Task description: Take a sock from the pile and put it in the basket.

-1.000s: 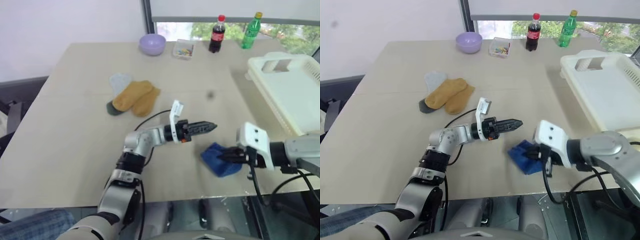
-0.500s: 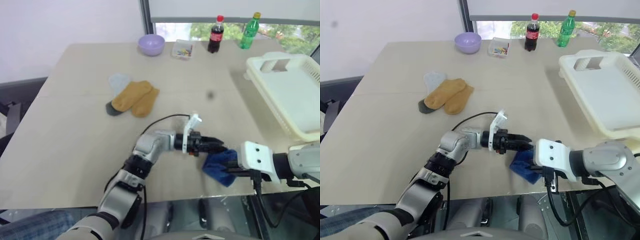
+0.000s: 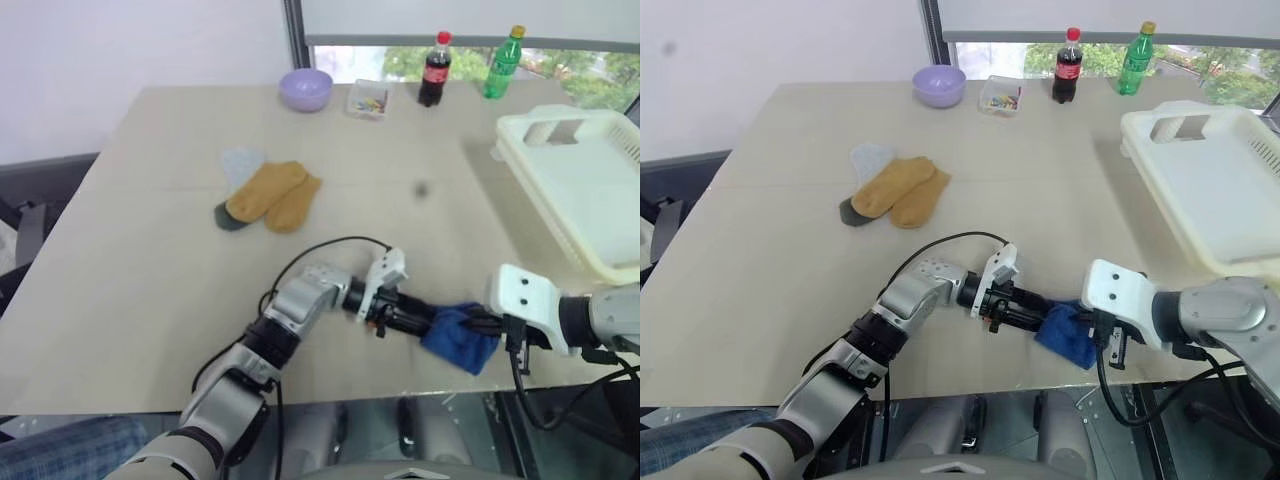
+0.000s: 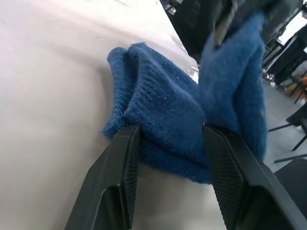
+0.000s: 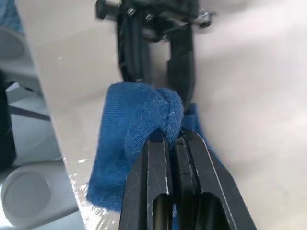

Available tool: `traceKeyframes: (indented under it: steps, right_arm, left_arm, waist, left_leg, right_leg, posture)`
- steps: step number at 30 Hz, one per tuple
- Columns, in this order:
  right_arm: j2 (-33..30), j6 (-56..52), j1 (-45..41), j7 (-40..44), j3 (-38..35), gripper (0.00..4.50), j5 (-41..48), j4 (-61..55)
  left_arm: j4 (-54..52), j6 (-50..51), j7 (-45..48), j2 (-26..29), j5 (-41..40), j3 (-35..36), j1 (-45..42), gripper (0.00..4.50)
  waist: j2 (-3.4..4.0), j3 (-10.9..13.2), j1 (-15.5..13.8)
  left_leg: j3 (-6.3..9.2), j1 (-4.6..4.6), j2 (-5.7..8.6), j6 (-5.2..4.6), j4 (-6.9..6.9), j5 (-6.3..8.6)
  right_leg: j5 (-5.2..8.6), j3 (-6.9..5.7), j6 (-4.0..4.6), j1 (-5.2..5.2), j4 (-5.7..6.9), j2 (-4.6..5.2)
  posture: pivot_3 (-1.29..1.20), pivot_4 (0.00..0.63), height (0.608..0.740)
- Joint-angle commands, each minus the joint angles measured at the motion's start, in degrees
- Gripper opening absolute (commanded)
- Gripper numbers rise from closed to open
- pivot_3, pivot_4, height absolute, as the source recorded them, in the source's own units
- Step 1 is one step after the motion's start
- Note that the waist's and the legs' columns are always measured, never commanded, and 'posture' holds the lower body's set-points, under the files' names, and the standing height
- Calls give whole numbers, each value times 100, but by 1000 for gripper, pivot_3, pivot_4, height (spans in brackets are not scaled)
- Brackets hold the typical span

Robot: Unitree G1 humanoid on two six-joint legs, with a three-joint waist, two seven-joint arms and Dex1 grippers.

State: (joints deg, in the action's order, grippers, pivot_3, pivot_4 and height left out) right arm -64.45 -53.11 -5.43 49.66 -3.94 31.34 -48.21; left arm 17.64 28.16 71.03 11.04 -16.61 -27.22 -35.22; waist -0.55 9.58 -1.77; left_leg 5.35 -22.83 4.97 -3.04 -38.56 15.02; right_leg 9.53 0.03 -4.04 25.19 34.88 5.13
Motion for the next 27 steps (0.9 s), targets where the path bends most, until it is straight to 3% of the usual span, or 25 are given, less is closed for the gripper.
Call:
traceKeyframes:
  steps: [1, 11, 15, 18, 23, 25, 27]
  right_arm:
    - [81, -249, -150, -182, -313, 103, 211, -46]
    - [3, -228, 219, -348, -54, 103, -165, 530]
    - [348, 563, 61, -544, 379, 103, -736, 1048]
    - [232, 1272, 207, -300, 613, 944, -1213, 1445]
    - [238, 1590, 307, 90, 725, 3177, -1322, 1891]
    - [340, 1558, 239, 257, 738, 4385, -1184, 2044]
    - [521, 1306, 105, 497, 703, 4385, -779, 2227]
  left_arm:
    - [141, -186, -32, -32, 265, -163, 90, 2246]
    - [295, -281, -58, -104, 347, -73, 122, 2246]
    - [312, -229, -75, -150, 301, -1, 113, 2246]
    - [327, -183, -91, -190, 286, 60, 87, 2246]
    - [353, -195, -115, -210, 326, 95, 79, 2246]
    - [348, -205, -128, -218, 343, 96, 100, 2246]
    - [356, -212, -163, -244, 347, 114, 119, 2246]
  waist:
    - [0, 0, -44]
    - [4, -6, -58]
    - [1, -9, -52]
    - [5, -11, -55]
    - [6, -12, -48]
    - [6, -12, -49]
    - [6, -12, -47]
  left_leg:
    - [0, 0, 0, 0, 0, 0]
    - [-1, 5, 1, -2, -14, 1]
    - [0, 13, -3, -3, -21, 1]
    - [-3, 14, -1, -3, -29, 1]
    - [-2, 15, -1, -4, -38, 2]
    - [1, 21, -3, -5, -40, 2]
    - [3, 23, -3, -6, -41, 3]
  right_leg:
    - [0, 0, 0, 0, 0, 0]
    - [-1, -2, -1, -10, 3, -1]
    - [0, -4, -5, -19, 4, -7]
    - [1, -3, -14, -22, 6, -8]
    - [-6, -2, -6, -28, 5, -11]
    - [-6, -4, -6, -35, 6, -11]
    - [-4, -6, -8, -38, 6, -11]
  posture:
    - [0, 150, 732]
    - [0, 150, 732]
    - [0, 150, 732]
    - [0, 150, 732]
    - [0, 150, 732]
    - [0, 150, 732]
    - [0, 150, 732]
